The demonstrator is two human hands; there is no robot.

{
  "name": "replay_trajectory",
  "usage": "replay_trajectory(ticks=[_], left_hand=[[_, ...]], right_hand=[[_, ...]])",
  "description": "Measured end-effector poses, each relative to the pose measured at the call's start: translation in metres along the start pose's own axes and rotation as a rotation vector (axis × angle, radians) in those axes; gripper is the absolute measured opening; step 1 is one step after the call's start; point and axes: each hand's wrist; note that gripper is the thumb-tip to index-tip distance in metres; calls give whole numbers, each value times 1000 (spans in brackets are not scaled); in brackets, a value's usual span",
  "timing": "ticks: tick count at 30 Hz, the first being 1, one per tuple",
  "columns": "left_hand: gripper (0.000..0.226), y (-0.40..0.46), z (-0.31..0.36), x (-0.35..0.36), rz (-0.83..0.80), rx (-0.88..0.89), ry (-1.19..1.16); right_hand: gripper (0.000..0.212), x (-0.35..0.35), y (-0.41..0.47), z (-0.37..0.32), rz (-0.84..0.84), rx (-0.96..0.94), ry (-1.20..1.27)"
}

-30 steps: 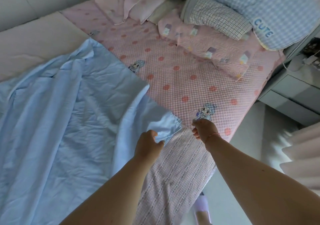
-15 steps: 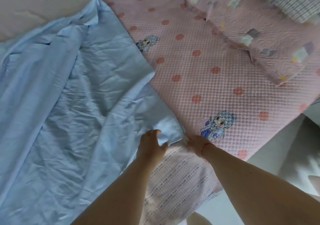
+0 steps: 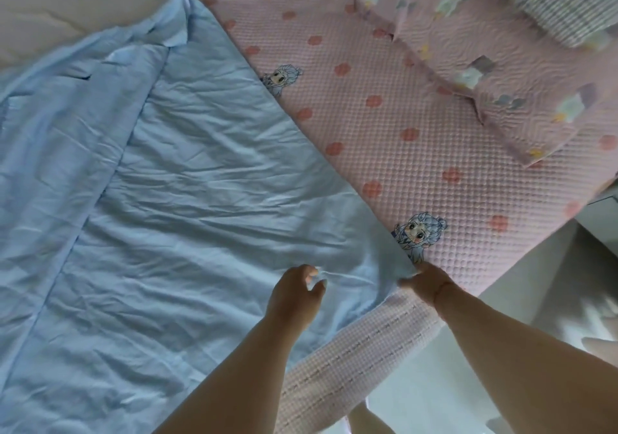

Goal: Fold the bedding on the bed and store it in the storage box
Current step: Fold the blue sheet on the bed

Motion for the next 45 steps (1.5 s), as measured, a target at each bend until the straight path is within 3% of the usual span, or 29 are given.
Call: replay_trajectory(ticks=[1,6,10,14,17,19,21,24,28,34,37,41,45], left_hand=[[33,-1,-3,1,-10,-4,-4],[33,-7,-15,2,-29,-11,-41],[32,-10,-21,-4,-38,-15,-101],[32,-7,-23,-16,-28,-8,-147],[32,-5,-30,-29,-3,-22,-166],[32,-5,-37,-40,15,-31,-184],[31,-4,-43,-53,36,-42,-206],[30,-1,-53,-74,88,-67,-245],[33,-2,-72,-107,162,-111,-309],[37,-4,-126,-164,326,-232,-397],[39,-1,-164,-195,385,-298,-420],[39,4,-231,-236,482,-343,-407],[42,20,-307,-280,596,-390,-342]], right_hand=[[37,0,1,-10,25,12,126],[37,1,14,-37,200,-13,272],[62,4,13,-50,168,5,436],[43,-5,10,-51,252,187,130],[49,-6,9,-40,245,364,23],[49,0,2,-56,378,303,-222],[46,13,-1,-90,463,74,-255],[32,42,8,-154,224,-275,-13],[27,82,2,-230,16,-465,90],[37,142,-20,-291,-208,-524,57],[68,183,-31,-319,-315,-515,81],[53,245,-41,-351,-408,-523,-54],[53,315,-42,-388,-487,-576,-116]])
Point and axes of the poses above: each hand's wrist, its own y-axis towards the middle knuckle, its own x-axis out of the palm, z = x × y, and after that the axes turned 6 degrees about -x, right-handed
